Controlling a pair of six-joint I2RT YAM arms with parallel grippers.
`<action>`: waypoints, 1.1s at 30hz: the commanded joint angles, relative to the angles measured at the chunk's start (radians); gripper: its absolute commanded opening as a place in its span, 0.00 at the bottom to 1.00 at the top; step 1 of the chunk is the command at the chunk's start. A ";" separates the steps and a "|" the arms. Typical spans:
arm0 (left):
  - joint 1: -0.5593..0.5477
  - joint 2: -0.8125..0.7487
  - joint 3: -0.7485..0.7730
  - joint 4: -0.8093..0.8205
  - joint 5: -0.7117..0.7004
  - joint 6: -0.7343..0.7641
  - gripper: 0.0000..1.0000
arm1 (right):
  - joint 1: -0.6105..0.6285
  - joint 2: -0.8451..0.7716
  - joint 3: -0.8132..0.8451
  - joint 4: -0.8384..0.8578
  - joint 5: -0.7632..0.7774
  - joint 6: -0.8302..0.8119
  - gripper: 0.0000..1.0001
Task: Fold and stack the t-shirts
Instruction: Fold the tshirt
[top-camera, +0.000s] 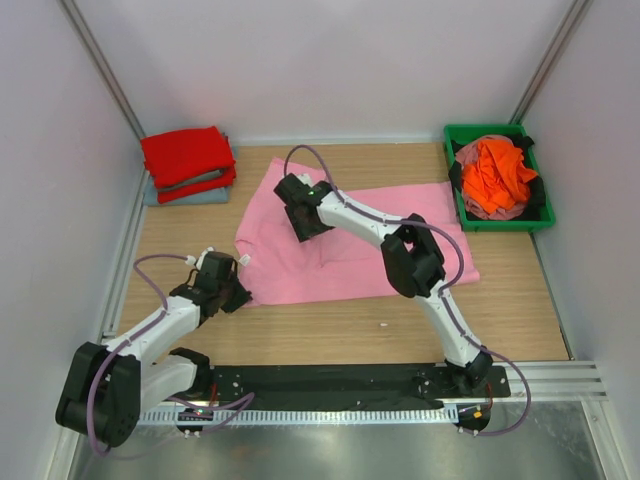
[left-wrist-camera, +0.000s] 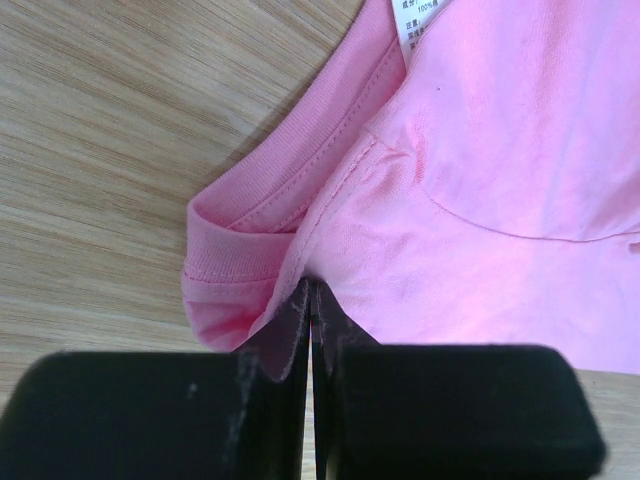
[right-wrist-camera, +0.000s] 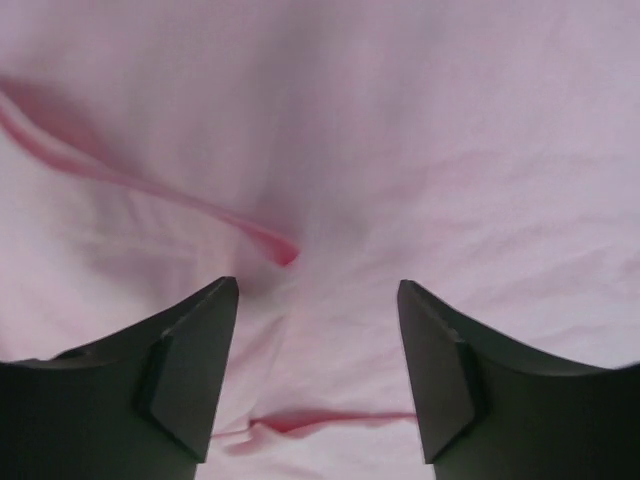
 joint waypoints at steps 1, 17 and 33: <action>-0.004 0.019 -0.015 -0.075 -0.033 0.008 0.00 | -0.044 0.014 0.078 0.005 -0.002 -0.015 0.74; -0.006 -0.289 0.086 -0.297 -0.063 0.010 0.75 | -0.271 -0.667 -0.662 0.197 -0.117 0.201 0.87; -0.013 -0.254 0.009 -0.255 -0.116 -0.044 0.72 | -0.971 -1.313 -1.379 0.274 -0.459 0.353 0.96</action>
